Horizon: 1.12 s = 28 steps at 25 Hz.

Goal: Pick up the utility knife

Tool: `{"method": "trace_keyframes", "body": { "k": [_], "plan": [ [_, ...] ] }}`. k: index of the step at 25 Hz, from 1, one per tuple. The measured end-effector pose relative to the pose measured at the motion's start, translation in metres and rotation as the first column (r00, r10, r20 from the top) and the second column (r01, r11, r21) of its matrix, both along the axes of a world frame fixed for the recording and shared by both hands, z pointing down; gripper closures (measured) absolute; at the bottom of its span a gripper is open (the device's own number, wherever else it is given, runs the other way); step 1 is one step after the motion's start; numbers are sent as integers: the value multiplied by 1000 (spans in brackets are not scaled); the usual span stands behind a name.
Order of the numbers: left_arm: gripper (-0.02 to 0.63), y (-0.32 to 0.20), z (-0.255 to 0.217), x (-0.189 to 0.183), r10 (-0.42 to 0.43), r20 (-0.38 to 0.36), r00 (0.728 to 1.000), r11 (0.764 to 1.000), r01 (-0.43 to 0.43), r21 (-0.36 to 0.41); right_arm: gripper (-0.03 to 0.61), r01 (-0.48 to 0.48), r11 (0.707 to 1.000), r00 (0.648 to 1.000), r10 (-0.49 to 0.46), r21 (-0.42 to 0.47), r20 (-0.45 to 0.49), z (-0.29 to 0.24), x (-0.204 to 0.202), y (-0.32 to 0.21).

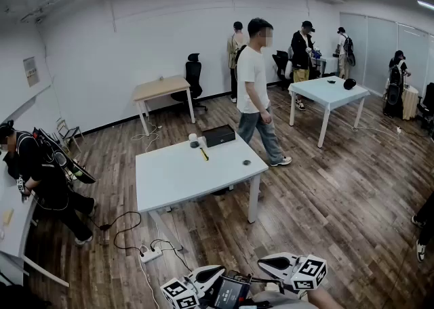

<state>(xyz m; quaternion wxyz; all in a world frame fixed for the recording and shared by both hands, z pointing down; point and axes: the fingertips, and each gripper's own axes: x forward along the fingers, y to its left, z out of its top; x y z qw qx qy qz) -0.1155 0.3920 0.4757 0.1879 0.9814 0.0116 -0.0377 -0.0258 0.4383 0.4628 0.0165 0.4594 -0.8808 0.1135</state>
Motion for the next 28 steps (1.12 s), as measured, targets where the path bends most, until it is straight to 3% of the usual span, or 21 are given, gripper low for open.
{"method": "trace_keyframes", "body": {
  "k": [5,16,28],
  "plan": [
    [595,-8,18,-1,5,-4,1000,999,-5,35,552,2,1000,1000,-2,12,-3,-3,1,-4],
    [595,-16,21,21,16,12,1000,1000,-16,11,551,31,999,998,-32,6,56,3,17,-14],
    [595,-44,29,91,30,62,998,999,-28,-31,549,60,998,995,-58,-23,83,15,79,-44]
  ]
}}
